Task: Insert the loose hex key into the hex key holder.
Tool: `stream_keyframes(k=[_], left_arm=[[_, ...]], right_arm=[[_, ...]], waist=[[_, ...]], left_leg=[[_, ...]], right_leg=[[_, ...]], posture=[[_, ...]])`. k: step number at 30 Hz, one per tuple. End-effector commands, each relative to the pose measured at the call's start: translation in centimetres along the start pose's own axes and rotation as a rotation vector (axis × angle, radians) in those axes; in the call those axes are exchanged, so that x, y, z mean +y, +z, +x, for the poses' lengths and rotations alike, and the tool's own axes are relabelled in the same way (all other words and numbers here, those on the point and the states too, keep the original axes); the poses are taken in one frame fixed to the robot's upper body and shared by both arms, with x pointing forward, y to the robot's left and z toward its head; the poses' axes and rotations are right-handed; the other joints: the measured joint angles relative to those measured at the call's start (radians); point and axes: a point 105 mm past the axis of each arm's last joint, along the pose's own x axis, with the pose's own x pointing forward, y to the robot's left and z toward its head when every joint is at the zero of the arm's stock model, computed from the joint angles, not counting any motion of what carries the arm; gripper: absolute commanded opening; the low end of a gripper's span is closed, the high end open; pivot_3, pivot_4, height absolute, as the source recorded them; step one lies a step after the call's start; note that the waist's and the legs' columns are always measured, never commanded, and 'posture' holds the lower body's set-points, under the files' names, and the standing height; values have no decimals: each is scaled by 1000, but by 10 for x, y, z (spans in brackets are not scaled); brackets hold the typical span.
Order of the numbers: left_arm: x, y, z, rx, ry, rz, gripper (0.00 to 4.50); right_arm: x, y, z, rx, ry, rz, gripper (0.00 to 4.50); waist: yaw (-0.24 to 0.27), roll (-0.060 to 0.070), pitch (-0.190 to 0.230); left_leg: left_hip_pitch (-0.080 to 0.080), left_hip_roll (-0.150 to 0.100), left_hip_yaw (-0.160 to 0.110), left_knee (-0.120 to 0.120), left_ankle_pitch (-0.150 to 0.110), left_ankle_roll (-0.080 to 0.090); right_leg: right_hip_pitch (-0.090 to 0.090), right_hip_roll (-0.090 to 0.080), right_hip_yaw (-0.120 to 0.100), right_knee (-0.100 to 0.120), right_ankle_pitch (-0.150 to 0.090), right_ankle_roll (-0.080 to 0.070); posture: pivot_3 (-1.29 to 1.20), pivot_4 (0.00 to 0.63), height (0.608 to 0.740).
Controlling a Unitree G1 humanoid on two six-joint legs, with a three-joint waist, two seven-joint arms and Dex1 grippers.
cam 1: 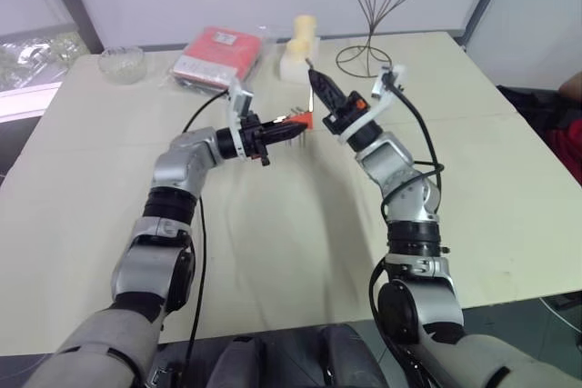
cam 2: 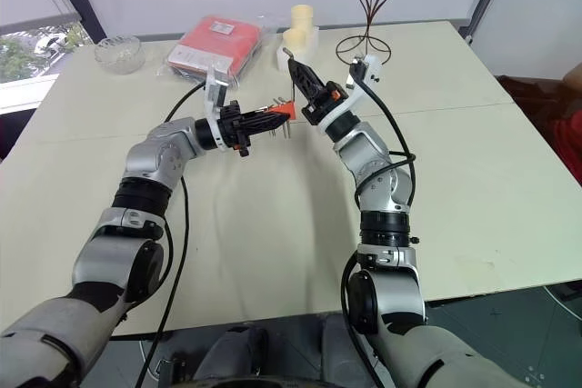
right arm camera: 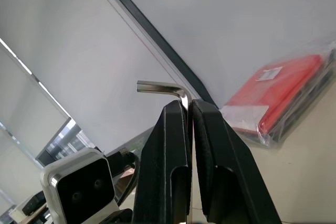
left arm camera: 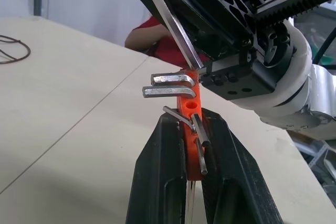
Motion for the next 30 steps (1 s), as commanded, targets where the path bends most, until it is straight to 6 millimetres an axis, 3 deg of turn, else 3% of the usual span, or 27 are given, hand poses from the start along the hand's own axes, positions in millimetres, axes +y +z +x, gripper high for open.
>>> stream_keyframes(k=[1, 13, 21, 30], left_arm=[[-9, 15, 2, -30, -49, 64, 0], [-10, 12, 6, -25, -44, 74, 0], [-7, -1, 1, 17, -38, 66, 0], [-4, 8, 5, -7, -22, 92, 0]], right_arm=[[2, 3, 1, -16, 12, -11, 56], [2, 1, -1, -14, 5, -6, 56], [2, 6, 0, -26, 6, -12, 56], [3, 4, -1, -21, 9, -8, 56]], waist=[[0, 0, 0], [1, 0, 0], [1, 0, 0], [1, 0, 0]], left_leg=[[0, 0, 0, 0, 0, 0], [0, 0, 0, 0, 0, 0], [0, 0, 0, 0, 0, 0], [0, 0, 0, 0, 0, 0]], right_leg=[[0, 0, 0, 0, 0, 0], [0, 0, 0, 0, 0, 0], [0, 0, 0, 0, 0, 0], [0, 0, 0, 0, 0, 0]], posture=[[0, 150, 740], [0, 150, 740], [0, 150, 740], [0, 150, 740]])
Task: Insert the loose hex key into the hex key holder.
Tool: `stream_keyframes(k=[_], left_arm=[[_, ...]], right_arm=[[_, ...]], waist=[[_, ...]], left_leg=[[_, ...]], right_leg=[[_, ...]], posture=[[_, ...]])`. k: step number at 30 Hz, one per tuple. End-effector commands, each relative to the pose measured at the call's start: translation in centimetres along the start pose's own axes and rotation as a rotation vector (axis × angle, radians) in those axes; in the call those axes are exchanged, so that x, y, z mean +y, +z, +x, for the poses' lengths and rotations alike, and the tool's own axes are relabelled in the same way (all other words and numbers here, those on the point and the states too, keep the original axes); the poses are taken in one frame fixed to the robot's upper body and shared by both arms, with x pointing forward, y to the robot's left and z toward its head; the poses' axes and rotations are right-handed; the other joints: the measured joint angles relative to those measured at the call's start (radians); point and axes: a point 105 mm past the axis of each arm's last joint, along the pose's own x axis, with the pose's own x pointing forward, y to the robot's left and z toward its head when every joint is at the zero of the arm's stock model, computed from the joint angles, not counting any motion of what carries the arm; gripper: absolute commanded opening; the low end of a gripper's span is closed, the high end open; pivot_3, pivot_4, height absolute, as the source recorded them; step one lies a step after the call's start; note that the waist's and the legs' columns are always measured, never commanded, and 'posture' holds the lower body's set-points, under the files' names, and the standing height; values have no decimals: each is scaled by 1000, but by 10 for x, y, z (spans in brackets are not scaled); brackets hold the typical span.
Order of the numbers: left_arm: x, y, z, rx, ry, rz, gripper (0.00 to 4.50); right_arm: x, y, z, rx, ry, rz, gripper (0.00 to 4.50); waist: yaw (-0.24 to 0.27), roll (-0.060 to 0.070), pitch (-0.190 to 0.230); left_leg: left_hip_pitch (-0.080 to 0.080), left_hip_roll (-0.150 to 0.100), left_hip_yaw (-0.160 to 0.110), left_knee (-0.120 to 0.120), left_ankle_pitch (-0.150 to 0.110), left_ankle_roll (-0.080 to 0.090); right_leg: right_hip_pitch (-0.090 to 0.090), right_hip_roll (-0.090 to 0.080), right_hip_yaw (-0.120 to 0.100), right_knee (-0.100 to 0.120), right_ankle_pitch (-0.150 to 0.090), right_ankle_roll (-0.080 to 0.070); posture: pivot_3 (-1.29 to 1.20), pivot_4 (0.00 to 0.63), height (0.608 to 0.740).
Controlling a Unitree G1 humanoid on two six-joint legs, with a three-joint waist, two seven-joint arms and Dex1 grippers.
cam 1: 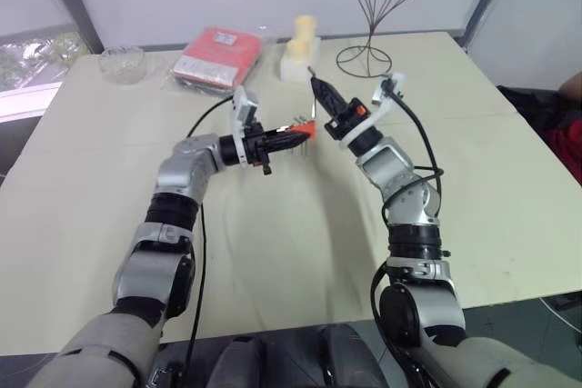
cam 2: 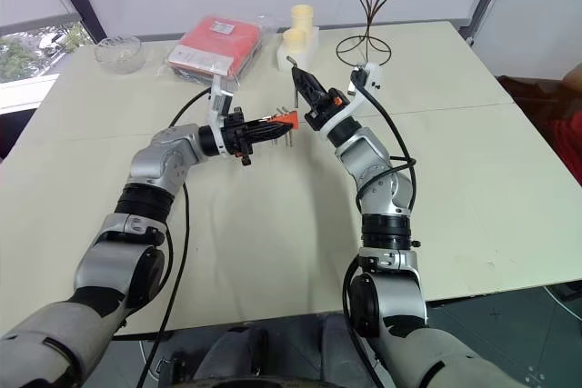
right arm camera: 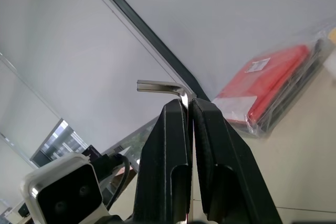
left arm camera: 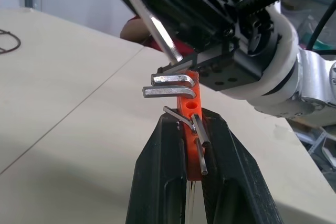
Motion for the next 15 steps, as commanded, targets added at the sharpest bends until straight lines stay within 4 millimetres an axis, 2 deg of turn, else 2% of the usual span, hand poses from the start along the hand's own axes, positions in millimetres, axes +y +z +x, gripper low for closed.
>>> stream_keyframes(k=[1, 15], left_arm=[[-2, 22, 5, -38, -11, 82, 0], [-1, 30, 7, -69, 4, 86, 0]], right_arm=[[13, 9, 4, -32, 49, -18, 56], [9, 5, 2, -20, 40, -10, 56]], waist=[[0, 0, 0], [0, 0, 0]], left_leg=[[0, 0, 0, 0, 0, 0], [0, 0, 0, 0, 0, 0]], right_leg=[[0, 0, 0, 0, 0, 0], [0, 0, 0, 0, 0, 0]], posture=[[0, 150, 740], [0, 150, 740]])
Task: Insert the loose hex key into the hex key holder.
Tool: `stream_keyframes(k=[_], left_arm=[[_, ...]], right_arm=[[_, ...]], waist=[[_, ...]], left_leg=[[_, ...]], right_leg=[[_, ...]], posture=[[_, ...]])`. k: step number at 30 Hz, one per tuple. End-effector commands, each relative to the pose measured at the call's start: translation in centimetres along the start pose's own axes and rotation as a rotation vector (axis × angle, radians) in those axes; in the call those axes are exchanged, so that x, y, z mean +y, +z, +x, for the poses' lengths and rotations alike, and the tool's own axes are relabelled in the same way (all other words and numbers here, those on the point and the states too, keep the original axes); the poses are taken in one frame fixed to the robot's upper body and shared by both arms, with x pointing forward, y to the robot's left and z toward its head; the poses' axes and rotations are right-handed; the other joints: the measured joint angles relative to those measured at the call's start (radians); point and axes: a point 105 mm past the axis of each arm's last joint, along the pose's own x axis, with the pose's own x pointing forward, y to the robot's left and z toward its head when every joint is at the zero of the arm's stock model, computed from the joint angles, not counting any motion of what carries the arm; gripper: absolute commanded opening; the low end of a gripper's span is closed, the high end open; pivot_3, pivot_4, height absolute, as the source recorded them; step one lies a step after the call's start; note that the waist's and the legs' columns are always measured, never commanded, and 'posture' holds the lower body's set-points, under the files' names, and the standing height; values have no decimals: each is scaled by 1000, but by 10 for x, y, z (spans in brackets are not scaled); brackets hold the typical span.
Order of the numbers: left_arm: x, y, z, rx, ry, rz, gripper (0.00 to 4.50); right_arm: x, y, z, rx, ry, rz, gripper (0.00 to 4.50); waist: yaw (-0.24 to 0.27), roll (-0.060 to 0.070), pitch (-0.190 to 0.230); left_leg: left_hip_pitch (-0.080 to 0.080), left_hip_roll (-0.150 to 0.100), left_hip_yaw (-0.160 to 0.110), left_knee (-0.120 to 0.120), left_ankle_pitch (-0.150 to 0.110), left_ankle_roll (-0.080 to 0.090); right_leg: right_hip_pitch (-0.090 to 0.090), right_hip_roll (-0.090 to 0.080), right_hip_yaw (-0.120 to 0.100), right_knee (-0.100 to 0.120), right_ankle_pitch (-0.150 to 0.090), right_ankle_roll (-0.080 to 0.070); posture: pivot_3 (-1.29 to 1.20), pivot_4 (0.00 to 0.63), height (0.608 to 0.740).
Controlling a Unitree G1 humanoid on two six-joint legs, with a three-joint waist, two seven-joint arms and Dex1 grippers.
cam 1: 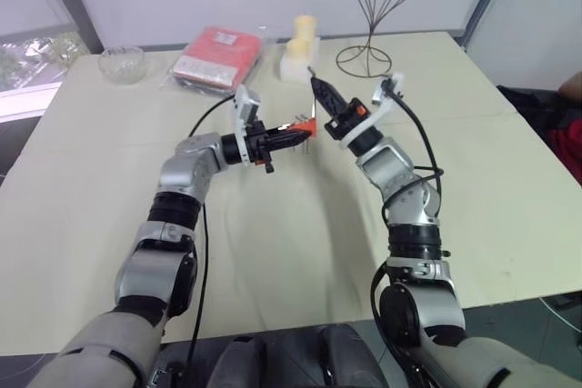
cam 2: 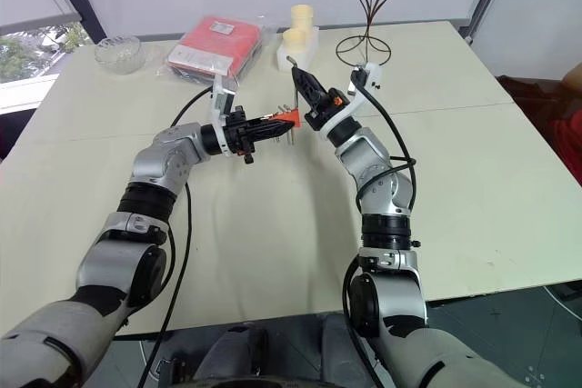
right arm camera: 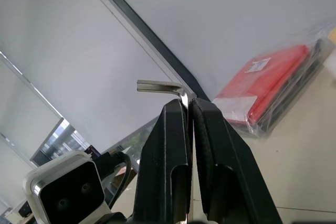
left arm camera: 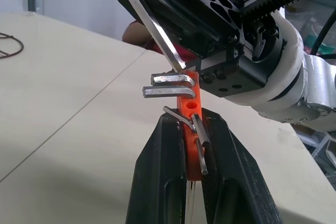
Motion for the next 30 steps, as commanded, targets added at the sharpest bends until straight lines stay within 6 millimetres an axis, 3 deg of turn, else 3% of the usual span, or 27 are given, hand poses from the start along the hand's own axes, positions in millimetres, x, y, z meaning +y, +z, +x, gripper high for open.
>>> stream_keyframes(k=[1, 18, 30], left_arm=[[-1, 28, 3, -62, -5, 75, 0], [-3, 35, 6, -95, -5, 58, 0], [-1, 39, 1, -99, 9, 35, 0]], right_arm=[[9, 4, 2, -19, 39, -11, 56], [3, -2, -2, 2, 25, -37, 56], [14, 1, -2, 82, 177, -304, 56]], waist=[[0, 0, 0], [0, 0, 0], [0, 0, 0]], left_leg=[[0, 0, 0, 0, 0, 0], [0, 0, 0, 0, 0, 0], [0, 0, 0, 0, 0, 0]], right_leg=[[0, 0, 0, 0, 0, 0], [0, 0, 0, 0, 0, 0], [0, 0, 0, 0, 0, 0]], posture=[[0, 150, 740], [0, 150, 740], [0, 150, 740]])
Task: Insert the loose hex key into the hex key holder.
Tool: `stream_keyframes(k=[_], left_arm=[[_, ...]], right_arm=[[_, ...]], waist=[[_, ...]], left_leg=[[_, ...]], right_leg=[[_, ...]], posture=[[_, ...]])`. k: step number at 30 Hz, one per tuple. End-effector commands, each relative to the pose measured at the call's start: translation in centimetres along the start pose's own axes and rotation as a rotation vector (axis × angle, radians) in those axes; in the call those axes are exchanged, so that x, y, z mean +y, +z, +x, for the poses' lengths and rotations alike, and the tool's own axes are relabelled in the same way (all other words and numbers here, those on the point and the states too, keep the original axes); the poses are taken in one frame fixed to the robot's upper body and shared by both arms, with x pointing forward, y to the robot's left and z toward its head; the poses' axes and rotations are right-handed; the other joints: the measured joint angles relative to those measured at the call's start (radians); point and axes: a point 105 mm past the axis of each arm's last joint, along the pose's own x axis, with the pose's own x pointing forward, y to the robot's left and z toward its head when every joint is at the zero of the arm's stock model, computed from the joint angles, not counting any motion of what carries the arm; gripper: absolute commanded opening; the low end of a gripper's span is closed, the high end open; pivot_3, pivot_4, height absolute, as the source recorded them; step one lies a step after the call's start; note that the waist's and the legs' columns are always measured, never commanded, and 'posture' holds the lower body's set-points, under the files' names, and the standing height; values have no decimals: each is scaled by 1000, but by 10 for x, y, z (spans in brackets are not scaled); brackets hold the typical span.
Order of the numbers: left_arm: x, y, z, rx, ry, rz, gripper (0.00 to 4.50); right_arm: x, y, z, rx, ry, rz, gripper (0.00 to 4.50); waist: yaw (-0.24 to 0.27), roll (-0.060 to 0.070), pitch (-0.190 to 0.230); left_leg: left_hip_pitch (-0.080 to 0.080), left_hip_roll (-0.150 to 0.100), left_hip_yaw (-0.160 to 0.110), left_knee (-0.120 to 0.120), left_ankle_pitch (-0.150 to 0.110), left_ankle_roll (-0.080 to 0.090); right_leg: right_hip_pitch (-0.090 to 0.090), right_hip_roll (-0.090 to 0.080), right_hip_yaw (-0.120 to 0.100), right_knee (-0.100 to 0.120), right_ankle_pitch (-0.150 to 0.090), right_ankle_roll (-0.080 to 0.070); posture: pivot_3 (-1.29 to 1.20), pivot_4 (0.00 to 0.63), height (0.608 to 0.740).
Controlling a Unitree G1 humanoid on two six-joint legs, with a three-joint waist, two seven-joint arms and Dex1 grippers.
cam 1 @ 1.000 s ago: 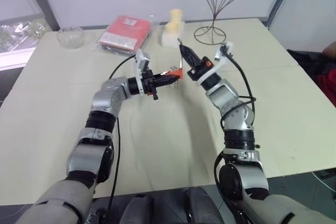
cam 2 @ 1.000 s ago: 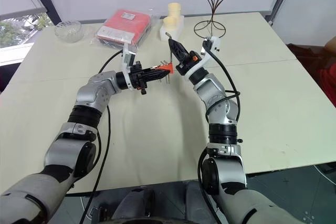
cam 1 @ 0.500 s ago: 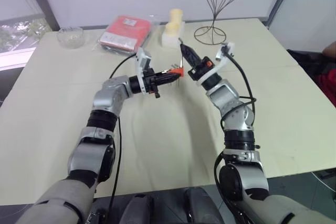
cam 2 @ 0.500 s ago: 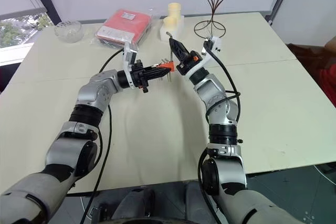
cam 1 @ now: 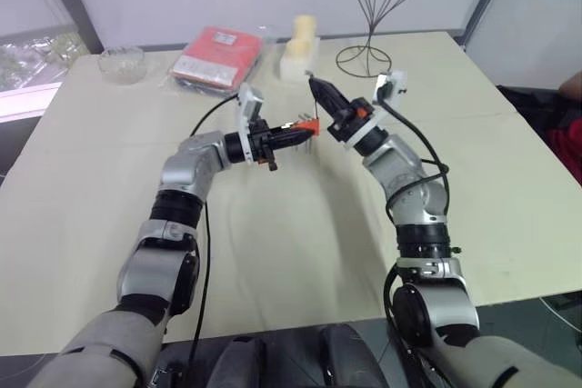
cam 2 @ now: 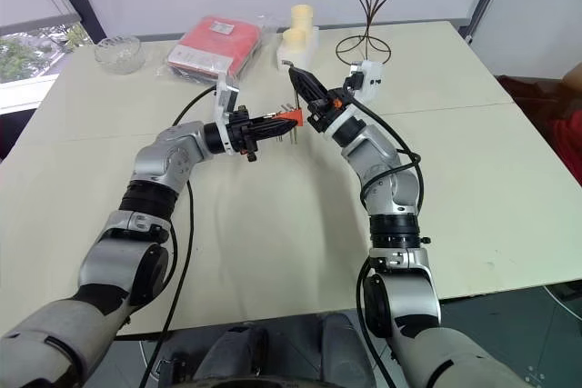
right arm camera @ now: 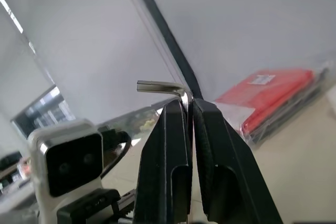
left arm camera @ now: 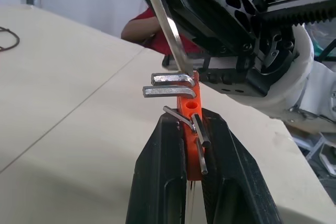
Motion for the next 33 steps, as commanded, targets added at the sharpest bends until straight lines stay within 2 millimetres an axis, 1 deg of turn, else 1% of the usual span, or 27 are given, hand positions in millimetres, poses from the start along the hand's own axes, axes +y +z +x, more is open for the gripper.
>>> stream_keyframes(k=[1, 5, 12, 23, 26, 27, 28, 29, 30, 32, 33], left_arm=[[-2, 38, -4, -110, 3, 80, 0], [0, 43, -5, -132, 13, 68, 0], [-1, 45, -6, -139, 9, 63, 0], [-6, 35, -2, -71, -17, 157, 0], [-5, 35, -1, -69, -5, 182, 0], [-5, 34, -1, -68, -1, 192, 0], [-5, 34, -1, -67, 0, 199, 0], [-4, 34, -1, -66, 1, 203, 0], [-4, 33, -1, -66, 2, 205, 0], [-3, 32, -1, -64, 5, 208, 0], [-3, 31, -1, -61, 9, 209, 0]], right_arm=[[7, 0, 4, 16, 52, -37, 56], [2, 3, 2, -15, 13, -34, 56], [-8, 5, -3, -45, -51, -11, 56], [-10, -1, -5, -12, -58, -13, 56], [-11, 0, -5, -12, -62, -13, 1060], [-11, 1, -6, -14, -65, -14, 1545], [-13, 2, -6, -17, -74, -17, 2157], [-15, 4, -6, -24, -89, -20, 2584], [-18, 6, -6, -30, -102, -24, 3178], [-22, 9, -7, -43, -126, -31, 4195], [-23, 11, -7, -51, -136, -33, 4461]], waist=[[0, 0, 0], [0, 0, 0], [1, 0, 0], [1, 0, 0], [1, 0, 0], [1, 0, 0], [1, 0, 0], [1, 0, 0], [1, 0, 0], [1, 0, 0], [1, 0, 0]], left_leg=[[0, 0, 0, 0, 0, 0], [0, 0, 0, 0, 0, 0], [0, 0, 0, 0, 0, 0], [0, 0, 0, 0, 0, 0], [0, 0, 0, 0, 0, 0], [0, 0, 0, 0, 0, 0], [0, 0, 0, 0, 0, 0], [0, 0, 0, 0, 0, 0], [0, 0, 0, 0, 0, 0], [0, 0, 0, 0, 0, 0], [0, 0, 0, 0, 0, 0]], right_leg=[[0, 0, 0, 0, 0, 0], [0, 0, 0, 0, 0, 0], [0, 0, 0, 0, 0, 0], [0, 0, 0, 0, 0, 0], [0, 0, 0, 0, 0, 0], [0, 0, 0, 0, 0, 0], [0, 0, 0, 0, 0, 0], [0, 0, 0, 0, 0, 0], [0, 0, 0, 0, 0, 0], [0, 0, 0, 0, 0, 0], [0, 0, 0, 0, 0, 0]], posture=[[0, 150, 740], [0, 150, 740], [0, 150, 740], [0, 150, 740], [0, 150, 740], [0, 150, 740], [0, 150, 740], [0, 150, 740], [0, 150, 740], [0, 150, 740], [0, 150, 740]])
